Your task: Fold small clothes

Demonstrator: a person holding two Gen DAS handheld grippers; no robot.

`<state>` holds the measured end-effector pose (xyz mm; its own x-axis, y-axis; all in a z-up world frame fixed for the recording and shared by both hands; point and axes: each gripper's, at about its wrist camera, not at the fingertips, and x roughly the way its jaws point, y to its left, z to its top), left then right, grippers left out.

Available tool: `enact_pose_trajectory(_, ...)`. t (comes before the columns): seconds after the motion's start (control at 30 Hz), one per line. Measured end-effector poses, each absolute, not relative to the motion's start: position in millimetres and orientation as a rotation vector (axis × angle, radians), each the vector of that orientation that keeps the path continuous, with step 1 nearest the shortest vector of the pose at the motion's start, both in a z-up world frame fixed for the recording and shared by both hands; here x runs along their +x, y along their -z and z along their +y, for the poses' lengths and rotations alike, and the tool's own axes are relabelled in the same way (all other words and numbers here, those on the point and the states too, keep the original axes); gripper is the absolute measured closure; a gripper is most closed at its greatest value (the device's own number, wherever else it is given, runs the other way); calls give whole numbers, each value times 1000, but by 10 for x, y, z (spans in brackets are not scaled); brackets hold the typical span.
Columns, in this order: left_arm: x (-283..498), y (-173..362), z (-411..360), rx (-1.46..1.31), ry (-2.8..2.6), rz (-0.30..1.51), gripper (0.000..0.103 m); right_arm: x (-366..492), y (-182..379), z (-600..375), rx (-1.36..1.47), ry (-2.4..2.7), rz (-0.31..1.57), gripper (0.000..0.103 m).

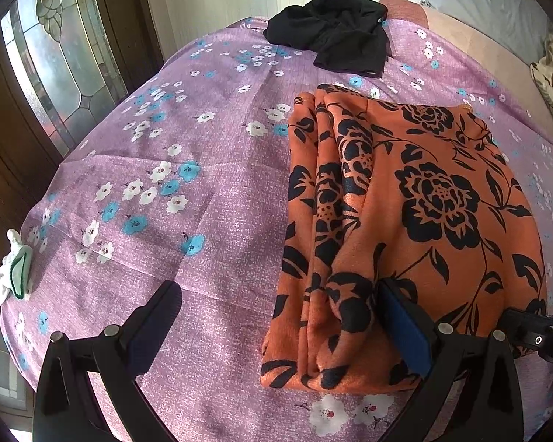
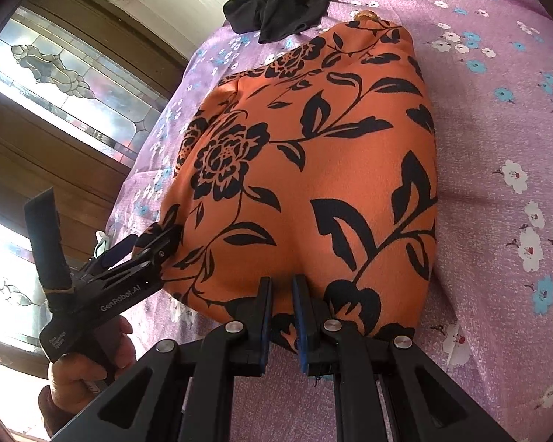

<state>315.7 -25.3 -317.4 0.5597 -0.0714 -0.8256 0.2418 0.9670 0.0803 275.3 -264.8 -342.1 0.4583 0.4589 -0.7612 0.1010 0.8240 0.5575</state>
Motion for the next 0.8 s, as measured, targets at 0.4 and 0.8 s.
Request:
enact_pose_trajectory(0.4, 3131, 3113, -276, 234, 155, 904, 0, 2752, 3426, -2655, 599, -245, 1083, 89)
enact_pose_trajectory(0.8, 2863, 2701, -545, 286, 215, 684, 0, 2750, 3440, -2670, 611, -254, 1082, 89)
